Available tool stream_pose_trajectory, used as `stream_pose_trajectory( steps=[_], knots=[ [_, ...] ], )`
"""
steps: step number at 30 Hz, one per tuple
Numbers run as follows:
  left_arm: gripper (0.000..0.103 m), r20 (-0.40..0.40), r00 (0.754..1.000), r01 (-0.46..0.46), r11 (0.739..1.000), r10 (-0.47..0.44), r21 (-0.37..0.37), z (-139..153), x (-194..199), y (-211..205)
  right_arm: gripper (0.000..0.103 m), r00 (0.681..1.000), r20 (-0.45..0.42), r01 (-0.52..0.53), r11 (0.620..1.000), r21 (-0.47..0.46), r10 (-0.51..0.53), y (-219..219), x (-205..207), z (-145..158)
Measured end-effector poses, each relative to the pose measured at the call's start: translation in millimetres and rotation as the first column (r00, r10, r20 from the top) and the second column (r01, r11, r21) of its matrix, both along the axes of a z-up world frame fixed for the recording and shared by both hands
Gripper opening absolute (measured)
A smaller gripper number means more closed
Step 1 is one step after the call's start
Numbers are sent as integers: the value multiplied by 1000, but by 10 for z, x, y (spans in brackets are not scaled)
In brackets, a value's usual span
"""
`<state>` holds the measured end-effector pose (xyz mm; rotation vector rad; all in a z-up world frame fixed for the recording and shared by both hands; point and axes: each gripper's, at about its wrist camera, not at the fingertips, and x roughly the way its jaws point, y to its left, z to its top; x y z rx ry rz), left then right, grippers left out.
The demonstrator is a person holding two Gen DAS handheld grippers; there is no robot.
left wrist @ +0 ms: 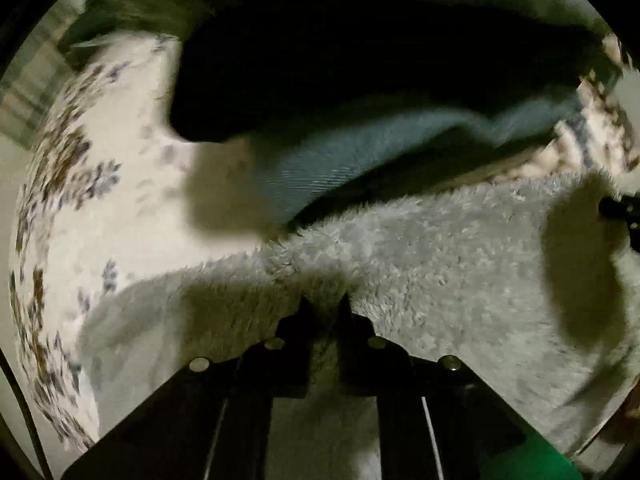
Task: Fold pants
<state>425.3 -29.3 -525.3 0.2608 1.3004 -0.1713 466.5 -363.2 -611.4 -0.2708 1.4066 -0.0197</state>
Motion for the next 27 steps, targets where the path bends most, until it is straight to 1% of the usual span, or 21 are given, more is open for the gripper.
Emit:
stream_pose_trajectory(
  steps=[2, 3, 4, 6, 7, 8, 11, 13, 14, 15, 16, 17, 18, 20, 21, 22, 23, 24, 25, 26, 27],
  knots=[
    [7, 33, 999, -37, 999, 38, -30, 269, -180, 97, 9, 999, 42, 2, 1000, 1, -2, -5, -38, 192],
    [7, 52, 996, -67, 997, 70, -49, 357, -267, 89, 9, 998, 58, 9, 1000, 27, -11, -36, -100, 317],
    [7, 60, 994, -89, 994, 94, -69, 450, -334, 144, 9, 997, 71, 10, 999, 49, -13, -75, -149, 401],
    [7, 70, 989, -125, 987, 132, -100, 647, -482, 171, 9, 994, 105, -8, 998, 55, 2, -60, -239, 579],
    [7, 75, 986, -138, 984, 147, -113, 726, -602, 207, 9, 993, 116, -11, 999, 53, 5, 40, -283, 653],
    [7, 79, 985, -144, 983, 154, -114, 718, -624, 149, 9, 990, 140, -16, 998, 55, 8, 36, -424, 773],
    [7, 95, 976, -187, 976, 198, -114, 745, -954, 245, 9, 984, 180, -14, 998, 57, 3, 171, -920, 995],
    [7, 67, 970, -227, 967, 236, -118, 661, -1296, 274, 9, 982, 189, 11, 998, 65, -24, 253, -1378, 1057],
    [7, 47, 967, -245, 962, 252, -123, 583, -1419, 296, 9, 982, 184, 22, 998, 59, -33, 299, -1609, 1043],
    [7, 2, 962, -272, 953, 275, -131, 441, -1653, 311, 9, 984, 176, 29, 998, 47, -37, 296, -1816, 978],
    [7, -27, 957, -290, 949, 289, -124, 309, -1796, 328, 9, 985, 166, 35, 998, 43, -42, 298, -1948, 927],
    [7, -61, 952, -306, 945, 301, -113, 121, -1958, 348, 9, 988, 140, 50, 998, 48, -56, 289, -2130, 824],
    [7, -98, 946, -319, 942, 310, -103, -45, -2105, 351, 9, 993, 82, 80, 995, 58, -84, 280, -2363, 650],
    [7, -175, 930, -341, 937, 324, -73, -404, -2306, 417, 9, 993, 26, 111, 992, 59, -112, 238, -2602, 428],
    [7, -211, 919, -353, 933, 333, -64, -514, -2375, 385, 10, 990, -35, 139, 988, 71, -136, 219, -2753, 255],
    [8, -265, 899, -378, 924, 350, -61, -650, -2444, 445, 12, 983, -76, 171, 982, 83, -165, 187, -2834, 160],
    [10, -301, 884, -395, 916, 358, -68, -711, -2481, 494, 13, 974, -112, 209, 971, 119, -196, 138, -2889, 91],
    [12, -340, 867, -415, 905, 364, -90, -718, -2528, 567, 24, 966, -137, 240, 959, 154, -220, 100, -2922, 70],
    [27, -339, 866, -423, 900, 368, -103, -660, -2560, 615, 50, 955, -159, 277, 944, 182, -250, 48, -2951, 78],
    [52, -311, 877, -418, 901, 368, -115, -541, -2597, 658, 67, 942, -169, 321, 923, 211, -289, -15, -2993, 132],
    [68, -290, 885, -409, 906, 363, -114, -455, -2621, 673, 91, 928, -144, 372, 893, 253, -345, -105, -3064, 287]
  ],
)
